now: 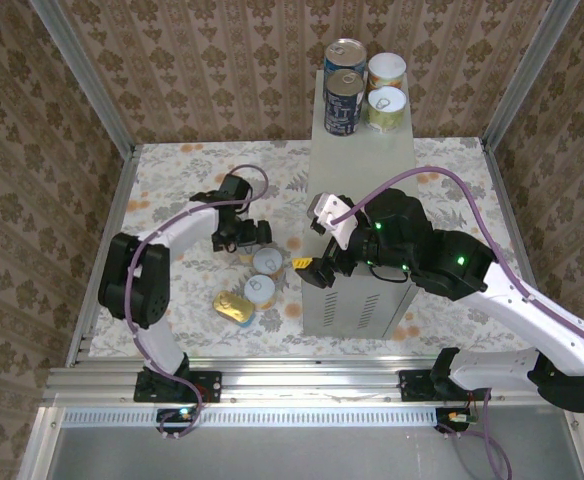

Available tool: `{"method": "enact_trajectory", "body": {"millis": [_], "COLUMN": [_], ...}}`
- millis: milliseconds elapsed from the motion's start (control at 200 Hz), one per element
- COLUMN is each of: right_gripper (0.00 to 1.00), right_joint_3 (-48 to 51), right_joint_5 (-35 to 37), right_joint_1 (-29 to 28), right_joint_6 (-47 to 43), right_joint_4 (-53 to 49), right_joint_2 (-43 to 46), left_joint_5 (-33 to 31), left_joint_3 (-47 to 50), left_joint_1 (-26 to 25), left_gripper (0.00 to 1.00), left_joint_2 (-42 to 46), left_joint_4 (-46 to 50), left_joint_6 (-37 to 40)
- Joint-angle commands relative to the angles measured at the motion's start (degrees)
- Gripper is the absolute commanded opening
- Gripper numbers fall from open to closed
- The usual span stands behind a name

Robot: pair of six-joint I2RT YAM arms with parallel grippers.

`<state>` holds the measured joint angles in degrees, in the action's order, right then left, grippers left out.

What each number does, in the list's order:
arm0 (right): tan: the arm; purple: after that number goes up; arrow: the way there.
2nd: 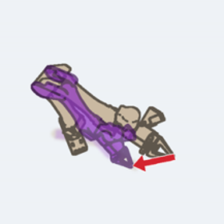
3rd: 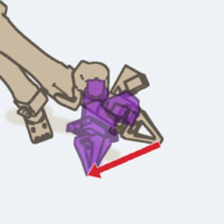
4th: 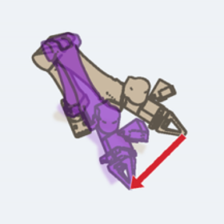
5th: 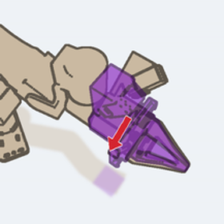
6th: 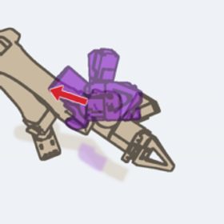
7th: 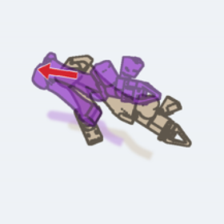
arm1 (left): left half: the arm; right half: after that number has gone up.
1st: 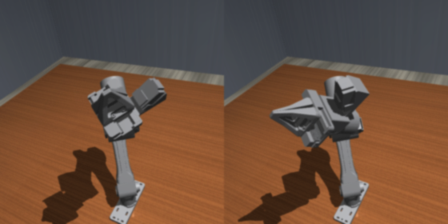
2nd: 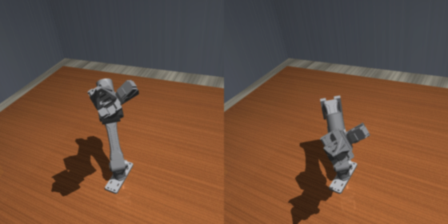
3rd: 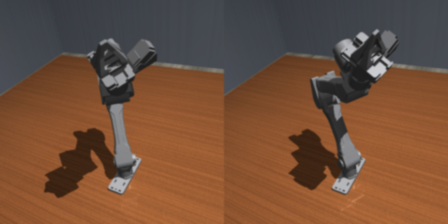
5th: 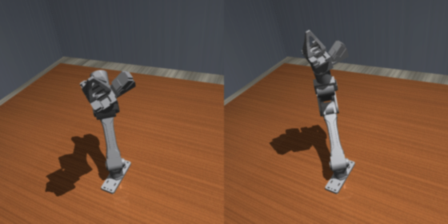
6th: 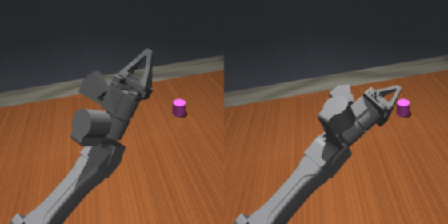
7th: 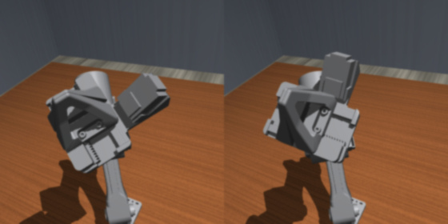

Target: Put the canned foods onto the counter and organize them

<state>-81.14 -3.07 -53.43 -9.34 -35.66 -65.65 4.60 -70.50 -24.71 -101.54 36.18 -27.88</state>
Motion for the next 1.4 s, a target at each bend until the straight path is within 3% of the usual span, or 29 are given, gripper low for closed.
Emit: {"method": "enact_trajectory", "body": {"millis": [0,185,380,795,880,1000,1145,1395], "right_gripper": [1.00,1.00,1.00,1.00,1.00,1.00,1.00,1.00], "right_joint_3": [1.96,2.04,1.54,-3.11,-3.24,-1.70,-0.87,-0.50], "right_joint_5": [1.40,0.65,-2.69,-8.30,-8.53,-7.76,-7.85,-8.70], "right_joint_1": [-0.02,-0.06,-0.01,-0.32,-0.36,-0.36,-0.36,-0.36], "right_joint_6": [-1.69,-1.54,-1.90,-3.71,-3.87,-3.58,-3.35,-3.24], "right_joint_4": [-0.92,-1.11,-2.39,-9.95,-10.18,-7.46,-6.38,-4.61], "right_joint_2": [-1.15,-0.72,-0.62,-0.67,0.34,2.89,4.12,3.37], "left_joint_5": [-1.69,-1.91,-3.23,-4.54,-2.97,2.12,12.90,41.43], "left_joint_3": [-0.43,-1.18,-2.16,-10.10,-12.37,-15.06,-19.37,-23.46], "left_joint_1": [-0.57,-0.69,-0.78,-0.18,-0.16,-0.24,-0.33,-1.07], "left_gripper": [0.95,0.80,0.71,0.04,0.00,0.00,0.00,0.01], "left_joint_2": [-0.94,-0.63,2.00,9.39,11.80,16.28,20.98,28.05], "left_joint_4": [2.15,2.92,4.59,14.38,15.60,16.16,18.28,19.93], "left_joint_6": [0.89,1.41,1.60,7.96,11.77,17.48,23.75,30.77]}}
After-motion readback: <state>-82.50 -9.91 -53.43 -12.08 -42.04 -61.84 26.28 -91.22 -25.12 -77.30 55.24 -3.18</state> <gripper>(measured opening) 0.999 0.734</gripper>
